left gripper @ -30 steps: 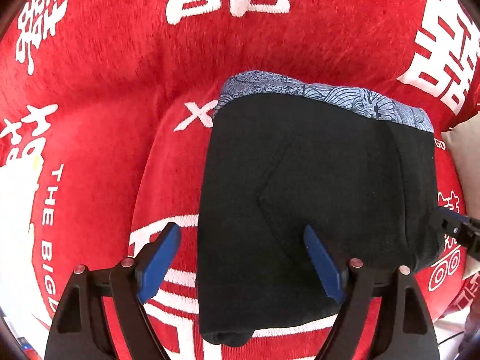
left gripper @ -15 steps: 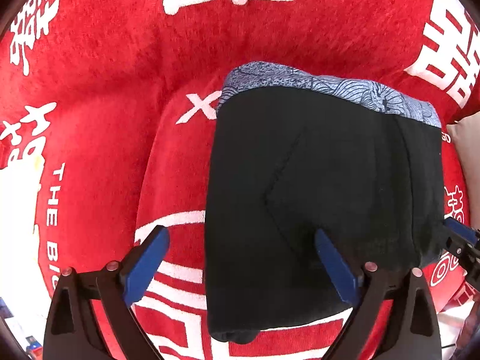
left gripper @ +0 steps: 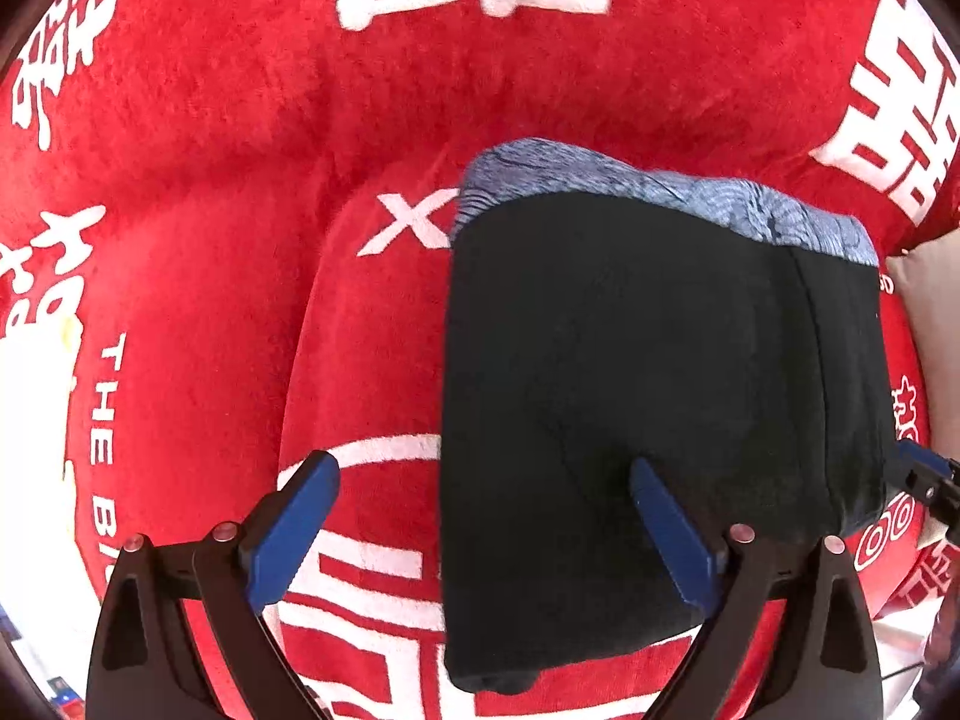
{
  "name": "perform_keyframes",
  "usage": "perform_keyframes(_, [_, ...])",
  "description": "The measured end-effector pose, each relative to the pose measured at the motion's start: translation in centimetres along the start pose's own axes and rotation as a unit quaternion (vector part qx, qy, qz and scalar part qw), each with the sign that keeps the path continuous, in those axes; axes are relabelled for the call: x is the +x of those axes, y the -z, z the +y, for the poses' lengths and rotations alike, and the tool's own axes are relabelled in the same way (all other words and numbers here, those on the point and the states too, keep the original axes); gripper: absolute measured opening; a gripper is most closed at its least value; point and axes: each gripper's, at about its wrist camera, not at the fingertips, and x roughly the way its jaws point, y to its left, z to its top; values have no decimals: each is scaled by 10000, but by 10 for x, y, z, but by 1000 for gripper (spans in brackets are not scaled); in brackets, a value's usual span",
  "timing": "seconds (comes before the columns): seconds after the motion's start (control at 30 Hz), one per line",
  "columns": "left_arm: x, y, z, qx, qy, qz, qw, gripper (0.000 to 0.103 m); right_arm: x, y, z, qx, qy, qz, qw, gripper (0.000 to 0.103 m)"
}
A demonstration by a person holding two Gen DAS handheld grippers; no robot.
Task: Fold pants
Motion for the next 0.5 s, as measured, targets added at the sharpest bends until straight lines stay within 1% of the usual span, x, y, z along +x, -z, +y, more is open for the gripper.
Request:
perform_keyframes(0.07, [1, -5, 7, -122, 138, 30, 9998, 98, -4, -4, -7, -15, -22, -82, 10000, 72])
perform_keyframes(0.13, [2, -9, 10, -189, 244, 28, 9995, 98, -5, -10, -17, 85, -143, -84, 9998, 73])
perform_keyframes(0.2, [3, -15, 13, -220, 419, 24, 9989, 98, -3, -17, -28, 270, -429, -22, 9987, 74])
perform_keyframes(0.23, [6, -19, 14, -227, 578, 64, 9980, 98, 0, -21, -36, 395, -659, 26, 9970, 74])
perform_keyframes(0.3, [14, -25, 17, -284, 831, 167, 9960, 98, 6, -27, -45, 572, -951, 115, 9938, 74])
perform_keyframes(0.37, [22, -31, 20, -361, 1205, 274, 9917, 98, 14, -33, -55, 739, -1335, 213, 9881, 74])
perform_keyframes(0.43, [31, -35, 24, -372, 1563, 408, 9862, 98, 21, -35, -60, 799, -1577, 272, 9839, 74])
perform_keyframes(0.47, [36, -37, 25, -361, 1704, 467, 9836, 98, 26, -38, -64, 825, -1762, 326, 9803, 74])
perform_keyframes(0.5, [42, -39, 27, -333, 1846, 551, 9807, 98, 30, -39, -64, 838, -1856, 360, 9784, 74])
